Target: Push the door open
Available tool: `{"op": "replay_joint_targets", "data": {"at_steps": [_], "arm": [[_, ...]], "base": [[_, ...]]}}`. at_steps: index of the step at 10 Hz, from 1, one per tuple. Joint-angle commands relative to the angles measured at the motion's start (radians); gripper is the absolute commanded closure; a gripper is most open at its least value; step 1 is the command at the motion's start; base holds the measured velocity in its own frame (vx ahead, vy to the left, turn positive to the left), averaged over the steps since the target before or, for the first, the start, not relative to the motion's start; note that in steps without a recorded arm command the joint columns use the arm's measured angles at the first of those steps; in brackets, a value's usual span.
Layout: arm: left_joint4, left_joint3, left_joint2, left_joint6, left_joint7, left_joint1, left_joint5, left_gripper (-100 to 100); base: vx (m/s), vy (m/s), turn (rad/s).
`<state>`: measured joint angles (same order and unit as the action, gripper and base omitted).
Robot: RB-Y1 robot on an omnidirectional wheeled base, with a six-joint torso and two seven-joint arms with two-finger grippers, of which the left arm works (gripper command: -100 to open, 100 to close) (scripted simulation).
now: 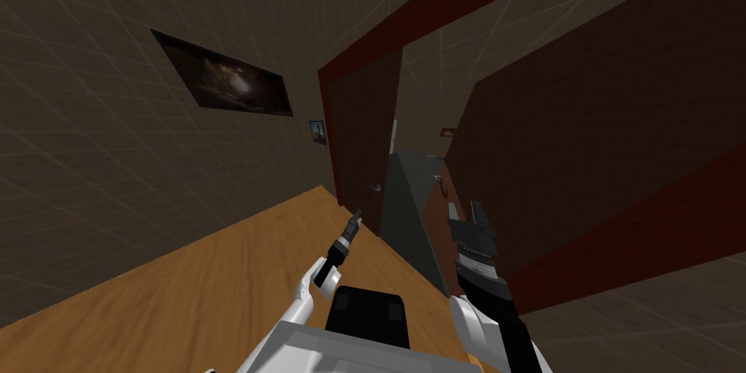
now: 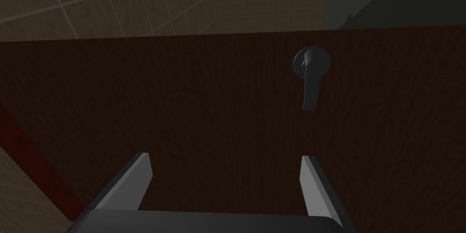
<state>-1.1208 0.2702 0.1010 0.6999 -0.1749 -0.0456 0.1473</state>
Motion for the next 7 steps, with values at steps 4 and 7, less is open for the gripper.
{"op": "replay_joint_targets", "data": {"at_steps": [4, 7], "arm": [[0.089, 0.023, -0.004, 0.021, -0.011, 0.038, 0.004, -100], [0.164, 0.041, -0.008, 0.039, -0.020, 0.071, 0.006, -100]], "base": [[0.091, 0.037, -0.012], [0.139, 0.042, -0.016]]}}
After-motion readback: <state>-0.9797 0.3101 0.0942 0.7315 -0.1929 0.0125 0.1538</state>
